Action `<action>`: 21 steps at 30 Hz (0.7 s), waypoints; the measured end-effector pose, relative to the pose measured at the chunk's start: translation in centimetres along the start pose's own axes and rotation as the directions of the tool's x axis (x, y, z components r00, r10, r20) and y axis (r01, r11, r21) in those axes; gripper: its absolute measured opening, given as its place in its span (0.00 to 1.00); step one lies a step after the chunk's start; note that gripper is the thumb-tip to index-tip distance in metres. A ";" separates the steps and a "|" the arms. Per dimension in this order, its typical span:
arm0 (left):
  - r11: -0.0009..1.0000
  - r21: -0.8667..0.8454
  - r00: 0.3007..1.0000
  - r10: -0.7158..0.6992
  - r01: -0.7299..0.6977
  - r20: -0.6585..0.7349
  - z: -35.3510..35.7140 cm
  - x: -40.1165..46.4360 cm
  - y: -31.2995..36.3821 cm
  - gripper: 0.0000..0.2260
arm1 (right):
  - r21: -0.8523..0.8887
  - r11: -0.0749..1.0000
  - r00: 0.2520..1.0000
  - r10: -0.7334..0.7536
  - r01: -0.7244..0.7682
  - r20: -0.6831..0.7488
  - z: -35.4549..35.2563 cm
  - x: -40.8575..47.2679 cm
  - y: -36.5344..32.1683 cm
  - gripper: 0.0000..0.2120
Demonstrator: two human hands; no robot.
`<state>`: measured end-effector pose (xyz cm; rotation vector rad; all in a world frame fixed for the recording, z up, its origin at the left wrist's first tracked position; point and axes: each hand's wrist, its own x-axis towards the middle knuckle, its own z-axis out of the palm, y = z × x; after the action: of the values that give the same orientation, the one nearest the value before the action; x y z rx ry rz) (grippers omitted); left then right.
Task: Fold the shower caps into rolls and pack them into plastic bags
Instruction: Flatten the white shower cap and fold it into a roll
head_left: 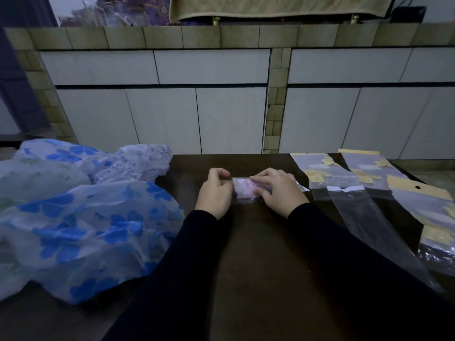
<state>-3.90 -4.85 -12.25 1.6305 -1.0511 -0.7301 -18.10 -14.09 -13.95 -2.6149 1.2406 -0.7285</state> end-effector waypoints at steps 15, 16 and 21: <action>0.592 0.792 0.975 0.045 0.148 -0.216 0.9 -0.1 -1.7 0.17 | -0.052 0.993 0.991 0.100 -0.105 -0.092 2.5 5.2 -0.7 0.17; 0.583 0.799 0.975 0.045 0.149 -0.215 0.9 -0.1 -1.8 0.17 | -0.055 0.993 0.992 0.096 -0.101 -0.085 2.7 5.9 -0.8 0.17; 0.569 0.806 0.972 0.044 0.165 -0.230 1.0 0.2 -1.8 0.16 | -0.057 0.995 0.995 0.082 -0.085 -0.052 3.5 8.9 -0.8 0.15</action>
<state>-4.19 -5.28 -14.25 2.4955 -1.2569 -0.0156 -11.02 -20.62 -13.54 -2.5877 1.3976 -0.7572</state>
